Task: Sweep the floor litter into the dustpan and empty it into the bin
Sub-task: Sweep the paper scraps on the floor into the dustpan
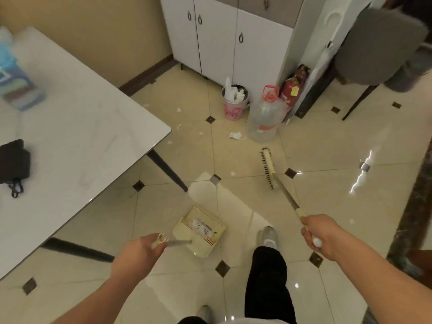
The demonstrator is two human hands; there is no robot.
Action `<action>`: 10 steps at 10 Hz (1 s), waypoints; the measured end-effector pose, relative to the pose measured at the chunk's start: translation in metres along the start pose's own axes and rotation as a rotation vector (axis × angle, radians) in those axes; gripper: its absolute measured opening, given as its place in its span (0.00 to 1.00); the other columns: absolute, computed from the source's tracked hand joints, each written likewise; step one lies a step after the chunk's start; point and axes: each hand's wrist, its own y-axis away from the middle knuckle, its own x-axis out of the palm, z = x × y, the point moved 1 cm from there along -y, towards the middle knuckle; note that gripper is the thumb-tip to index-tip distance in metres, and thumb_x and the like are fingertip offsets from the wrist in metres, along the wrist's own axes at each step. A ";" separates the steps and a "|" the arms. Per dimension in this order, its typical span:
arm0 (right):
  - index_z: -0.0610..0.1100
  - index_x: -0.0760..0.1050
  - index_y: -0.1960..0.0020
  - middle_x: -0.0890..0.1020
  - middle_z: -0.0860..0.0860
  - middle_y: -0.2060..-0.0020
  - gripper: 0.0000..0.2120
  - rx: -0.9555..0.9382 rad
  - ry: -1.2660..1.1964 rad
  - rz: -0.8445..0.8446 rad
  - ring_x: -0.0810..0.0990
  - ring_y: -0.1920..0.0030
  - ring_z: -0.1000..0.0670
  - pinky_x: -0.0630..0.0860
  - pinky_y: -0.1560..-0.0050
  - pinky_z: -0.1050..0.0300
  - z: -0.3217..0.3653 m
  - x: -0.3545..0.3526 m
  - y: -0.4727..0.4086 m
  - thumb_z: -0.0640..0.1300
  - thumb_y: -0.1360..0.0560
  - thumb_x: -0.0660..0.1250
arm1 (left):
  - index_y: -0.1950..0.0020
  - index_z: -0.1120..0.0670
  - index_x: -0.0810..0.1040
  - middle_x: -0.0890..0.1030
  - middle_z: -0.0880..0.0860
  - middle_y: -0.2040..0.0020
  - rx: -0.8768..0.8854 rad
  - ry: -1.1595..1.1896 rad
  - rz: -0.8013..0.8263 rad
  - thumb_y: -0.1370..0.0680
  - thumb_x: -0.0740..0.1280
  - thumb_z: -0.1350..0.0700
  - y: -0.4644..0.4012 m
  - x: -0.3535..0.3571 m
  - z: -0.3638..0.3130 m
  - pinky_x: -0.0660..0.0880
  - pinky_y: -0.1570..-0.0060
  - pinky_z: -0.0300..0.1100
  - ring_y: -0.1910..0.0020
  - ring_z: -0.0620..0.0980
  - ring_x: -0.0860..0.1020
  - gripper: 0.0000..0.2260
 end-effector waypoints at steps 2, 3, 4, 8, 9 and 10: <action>0.40 0.73 0.52 0.73 0.46 0.63 0.05 0.037 -0.057 -0.099 0.71 0.69 0.52 0.70 0.80 0.66 0.102 -0.085 -0.106 0.37 0.18 0.60 | 0.36 0.41 0.80 0.81 0.44 0.65 -0.059 0.025 -0.014 0.22 0.61 0.33 -0.067 -0.006 -0.136 0.80 0.68 0.41 0.70 0.43 0.80 0.20; 0.44 0.70 0.40 0.70 0.47 0.63 0.10 0.036 0.045 -0.093 0.72 0.67 0.50 0.72 0.83 0.65 0.158 -0.124 -0.152 0.34 0.19 0.59 | 0.38 0.42 0.81 0.81 0.44 0.66 -0.067 0.038 -0.011 0.21 0.63 0.36 -0.103 -0.013 -0.203 0.75 0.71 0.38 0.69 0.43 0.80 0.18; 0.36 0.69 0.29 0.70 0.46 0.63 0.19 0.047 0.185 -0.133 0.72 0.66 0.49 0.76 0.79 0.60 0.197 -0.146 -0.189 0.33 0.20 0.58 | 0.39 0.42 0.81 0.81 0.45 0.67 -0.078 0.049 -0.015 0.21 0.63 0.37 -0.125 -0.019 -0.252 0.73 0.71 0.38 0.68 0.44 0.79 0.16; 0.39 0.72 0.45 0.76 0.44 0.63 0.06 0.150 0.301 0.186 0.78 0.66 0.46 0.82 0.58 0.52 0.236 -0.044 -0.228 0.36 0.19 0.58 | 0.51 0.35 0.77 0.78 0.48 0.74 -0.066 -0.054 0.000 0.21 0.65 0.38 -0.186 -0.017 -0.331 0.72 0.75 0.37 0.74 0.44 0.77 0.03; 0.38 0.73 0.52 0.75 0.43 0.66 0.07 0.158 0.357 0.262 0.75 0.69 0.47 0.76 0.68 0.55 0.233 -0.026 -0.206 0.33 0.20 0.57 | 0.52 0.39 0.79 0.78 0.49 0.74 -0.042 -0.074 0.008 0.21 0.64 0.39 -0.192 -0.019 -0.332 0.69 0.77 0.33 0.75 0.45 0.76 0.08; 0.41 0.73 0.56 0.74 0.43 0.66 0.10 0.174 0.333 0.295 0.72 0.71 0.48 0.70 0.72 0.58 0.237 -0.017 -0.193 0.32 0.21 0.56 | 0.54 0.38 0.78 0.77 0.48 0.74 -0.049 -0.068 0.027 0.20 0.64 0.39 -0.194 -0.019 -0.322 0.72 0.76 0.36 0.75 0.44 0.77 0.07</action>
